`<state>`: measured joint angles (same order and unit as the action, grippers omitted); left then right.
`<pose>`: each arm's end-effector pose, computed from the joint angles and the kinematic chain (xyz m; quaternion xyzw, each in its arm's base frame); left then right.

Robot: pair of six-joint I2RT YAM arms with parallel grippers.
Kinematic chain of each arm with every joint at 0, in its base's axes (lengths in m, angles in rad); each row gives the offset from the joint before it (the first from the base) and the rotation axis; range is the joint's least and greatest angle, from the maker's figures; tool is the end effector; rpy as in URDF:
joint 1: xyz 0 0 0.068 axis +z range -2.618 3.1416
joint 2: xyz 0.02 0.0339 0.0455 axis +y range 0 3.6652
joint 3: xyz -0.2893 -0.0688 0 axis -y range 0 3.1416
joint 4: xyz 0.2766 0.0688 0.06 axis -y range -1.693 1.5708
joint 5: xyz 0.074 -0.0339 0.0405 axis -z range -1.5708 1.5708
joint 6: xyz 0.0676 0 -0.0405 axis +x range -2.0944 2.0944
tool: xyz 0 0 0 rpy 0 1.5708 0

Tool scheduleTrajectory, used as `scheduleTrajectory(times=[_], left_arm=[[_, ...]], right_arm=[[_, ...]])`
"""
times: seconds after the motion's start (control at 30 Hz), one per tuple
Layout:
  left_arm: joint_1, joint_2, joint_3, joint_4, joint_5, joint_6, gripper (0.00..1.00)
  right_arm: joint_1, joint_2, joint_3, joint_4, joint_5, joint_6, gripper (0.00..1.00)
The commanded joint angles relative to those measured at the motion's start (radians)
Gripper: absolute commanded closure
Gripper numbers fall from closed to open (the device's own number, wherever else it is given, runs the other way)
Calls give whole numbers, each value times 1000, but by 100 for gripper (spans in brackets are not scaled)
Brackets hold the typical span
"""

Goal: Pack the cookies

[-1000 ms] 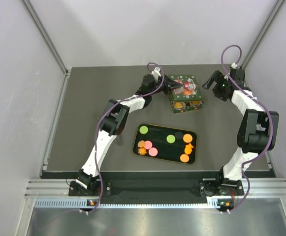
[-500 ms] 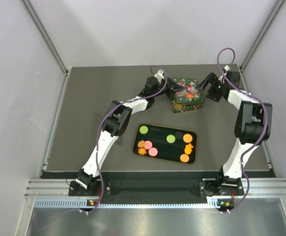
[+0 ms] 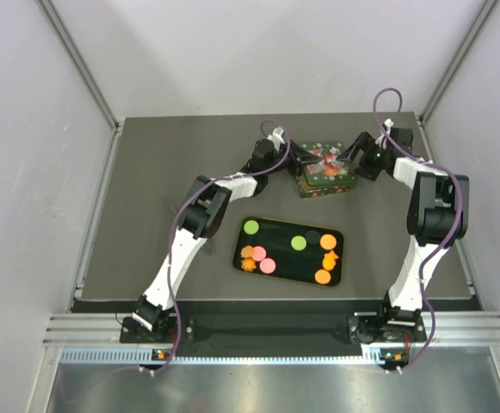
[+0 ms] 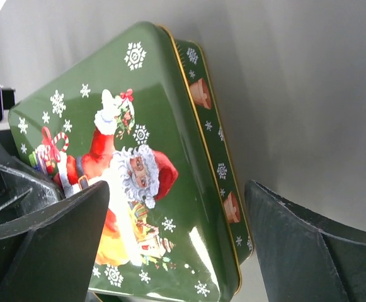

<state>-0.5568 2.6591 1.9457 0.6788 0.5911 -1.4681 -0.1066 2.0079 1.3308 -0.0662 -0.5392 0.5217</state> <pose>0.5359 -0.3780 0.1076 -0.1211 0.7069 -0.6747 0.1744 0.4937 -0.0179 0.1597 0.1709 0.8724 0.3185 0.3289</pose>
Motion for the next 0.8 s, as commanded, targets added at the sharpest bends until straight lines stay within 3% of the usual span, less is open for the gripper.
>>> scheduleTrajectory(times=[0.0,0.4,0.77], left_arm=[[15,-62,-28,74,-1,5,74],[60,-148,-157,108,30,15,71],[89,-202,-243,114,42,32,65]], right_arm=[[18,-1,62,17,-16,-38,12],[39,14,88,-23,-5,-72,17],[85,48,151,-93,-1,-129,11]])
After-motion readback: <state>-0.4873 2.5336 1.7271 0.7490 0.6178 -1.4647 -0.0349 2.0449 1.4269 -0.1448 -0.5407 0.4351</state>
